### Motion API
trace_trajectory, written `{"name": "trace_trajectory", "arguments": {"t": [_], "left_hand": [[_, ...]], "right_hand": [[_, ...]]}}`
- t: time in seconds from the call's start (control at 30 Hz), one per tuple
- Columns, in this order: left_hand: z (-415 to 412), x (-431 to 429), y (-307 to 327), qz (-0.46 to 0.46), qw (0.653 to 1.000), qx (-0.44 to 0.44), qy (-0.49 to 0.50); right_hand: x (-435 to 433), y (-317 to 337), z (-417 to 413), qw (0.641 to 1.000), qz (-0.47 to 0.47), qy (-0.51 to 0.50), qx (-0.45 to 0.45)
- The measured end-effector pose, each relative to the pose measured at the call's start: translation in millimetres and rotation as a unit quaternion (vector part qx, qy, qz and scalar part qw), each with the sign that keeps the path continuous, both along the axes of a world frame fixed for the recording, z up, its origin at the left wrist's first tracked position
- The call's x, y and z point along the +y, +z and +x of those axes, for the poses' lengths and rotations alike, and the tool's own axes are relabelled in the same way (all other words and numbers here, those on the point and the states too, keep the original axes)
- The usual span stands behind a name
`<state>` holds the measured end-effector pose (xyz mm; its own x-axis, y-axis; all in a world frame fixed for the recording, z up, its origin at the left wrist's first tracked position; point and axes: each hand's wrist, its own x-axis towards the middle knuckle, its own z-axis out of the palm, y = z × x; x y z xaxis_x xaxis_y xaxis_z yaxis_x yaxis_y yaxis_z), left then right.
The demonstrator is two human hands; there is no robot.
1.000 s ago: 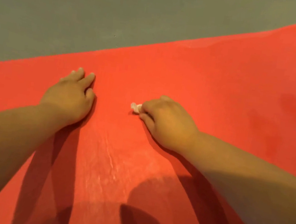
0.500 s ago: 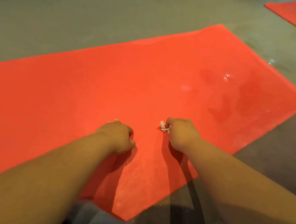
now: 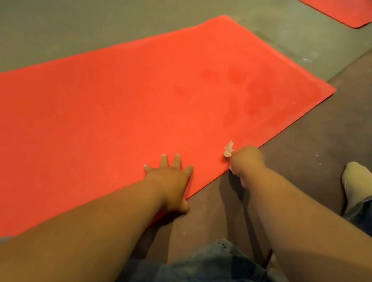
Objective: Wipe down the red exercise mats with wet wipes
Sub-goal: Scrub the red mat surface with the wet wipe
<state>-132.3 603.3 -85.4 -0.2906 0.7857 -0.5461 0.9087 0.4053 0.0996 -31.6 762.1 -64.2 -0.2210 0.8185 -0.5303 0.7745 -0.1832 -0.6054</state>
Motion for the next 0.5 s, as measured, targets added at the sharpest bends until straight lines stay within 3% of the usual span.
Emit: {"name": "trace_trajectory", "arguments": {"t": [0.13, 0.27, 0.4, 0.5], "left_hand": [[13.9, 8.3, -0.9, -0.042, 0.999, 0.011, 0.009], [27.5, 24.0, 3.8, -0.087, 0.994, 0.007, 0.067], [35.9, 18.1, 7.9, -0.044, 0.994, 0.051, 0.092], [21.9, 2.4, 15.7, -0.063, 0.991, 0.091, 0.076]], "right_hand": [[12.1, -8.2, 9.9, 0.966, -0.143, -0.133, 0.171], [16.2, -2.2, 20.2, 0.937, -0.151, -0.183, 0.255], [20.7, 1.3, 17.7, 0.916, -0.206, -0.206, 0.275], [28.0, 6.7, 7.5, 0.904, -0.207, -0.248, 0.278]]}}
